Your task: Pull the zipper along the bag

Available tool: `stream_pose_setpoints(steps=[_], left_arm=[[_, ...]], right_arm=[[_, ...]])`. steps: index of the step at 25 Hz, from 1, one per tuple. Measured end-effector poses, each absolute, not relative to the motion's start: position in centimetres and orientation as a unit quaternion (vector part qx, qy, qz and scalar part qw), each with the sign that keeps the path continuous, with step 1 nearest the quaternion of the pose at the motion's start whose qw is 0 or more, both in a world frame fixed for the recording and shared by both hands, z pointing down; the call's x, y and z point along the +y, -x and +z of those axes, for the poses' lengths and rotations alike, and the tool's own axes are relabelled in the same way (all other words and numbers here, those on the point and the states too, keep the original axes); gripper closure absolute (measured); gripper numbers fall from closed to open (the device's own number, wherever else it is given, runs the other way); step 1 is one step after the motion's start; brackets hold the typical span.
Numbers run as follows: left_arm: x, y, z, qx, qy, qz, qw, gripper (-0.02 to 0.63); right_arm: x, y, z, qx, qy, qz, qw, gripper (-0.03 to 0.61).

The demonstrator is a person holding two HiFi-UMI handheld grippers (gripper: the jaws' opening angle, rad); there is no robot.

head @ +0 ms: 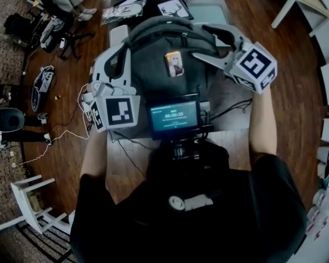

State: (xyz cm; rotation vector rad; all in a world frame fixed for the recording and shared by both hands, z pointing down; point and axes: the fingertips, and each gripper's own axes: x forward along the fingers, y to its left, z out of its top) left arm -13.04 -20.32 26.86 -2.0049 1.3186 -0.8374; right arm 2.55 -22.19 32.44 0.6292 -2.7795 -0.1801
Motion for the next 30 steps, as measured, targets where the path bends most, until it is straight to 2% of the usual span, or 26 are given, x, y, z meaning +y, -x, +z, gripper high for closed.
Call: stream_pose_setpoints(steps=[3,6,8,9,10,13,15,17,18,19,20,22,23,24,26,30], left_arm=[[-21.3,12.0,26.5,0.499,0.757,-0.319,0.276,0.604],[-21.1,8.2,21.7,0.494,0.826,-0.182,0.203,0.615],[-21.2,7.4,17.7,0.516,0.802,-0.163,0.255,0.615],[-21.3,8.4,16.8,0.532,0.786,-0.152,0.276,0.615],[-21.2,10.4,16.9,0.547,0.784,-0.129,0.264,0.615],[-20.7,18.0,20.0,0.58,0.794,-0.071,0.168,0.611],[-20.2,20.1,22.4,0.59,0.794,-0.058,0.138,0.605],[-19.2,20.2,24.5,0.586,0.796,-0.076,0.133,0.534],[-18.7,20.0,25.3,0.58,0.798,-0.089,0.137,0.528],[-18.4,19.8,26.1,0.574,0.801,-0.1,0.139,0.475],[-18.2,19.7,26.8,0.567,0.805,-0.106,0.138,0.449],[-18.1,19.5,27.9,0.554,0.816,-0.105,0.129,0.449],[-18.0,19.3,28.2,0.549,0.821,-0.098,0.126,0.449],[-17.9,19.2,28.3,0.542,0.826,-0.09,0.125,0.447],[-17.3,18.8,28.4,0.524,0.839,-0.076,0.126,0.367],[-14.7,18.3,28.4,0.483,0.868,-0.047,0.106,0.256]], right_arm=[[-22.4,-2.0,32.8,-0.954,-0.234,-0.079,0.169,0.239],[-21.1,0.0,31.8,-0.958,-0.218,-0.093,0.162,0.242],[-20.6,1.2,31.1,-0.953,-0.222,-0.113,0.174,0.227],[-20.6,1.1,31.3,-0.945,-0.233,-0.129,0.191,0.227],[-20.7,0.7,31.7,-0.938,-0.244,-0.141,0.202,0.232],[-20.2,0.1,31.8,-0.942,-0.242,-0.153,0.173,0.232],[-19.2,-0.1,31.0,-0.942,-0.227,-0.19,0.158,0.232],[-18.2,-0.6,30.1,-0.936,-0.223,-0.227,0.153,0.241],[-17.9,-0.7,29.8,-0.932,-0.224,-0.239,0.153,0.25],[-17.9,-0.8,29.4,-0.927,-0.227,-0.254,0.155,0.254],[-18.0,-0.9,29.2,-0.921,-0.231,-0.272,0.158,0.273],[-18.1,-0.8,28.8,-0.909,-0.229,-0.308,0.161,0.352],[-18.1,-0.5,28.6,-0.906,-0.22,-0.321,0.165,0.362],[-17.9,-0.2,28.3,-0.904,-0.207,-0.332,0.174,0.36],[-16.8,0.9,27.1,-0.894,-0.169,-0.366,0.196,0.36],[-13.2,6.1,25.1,-0.857,-0.039,-0.456,0.235,0.362]])
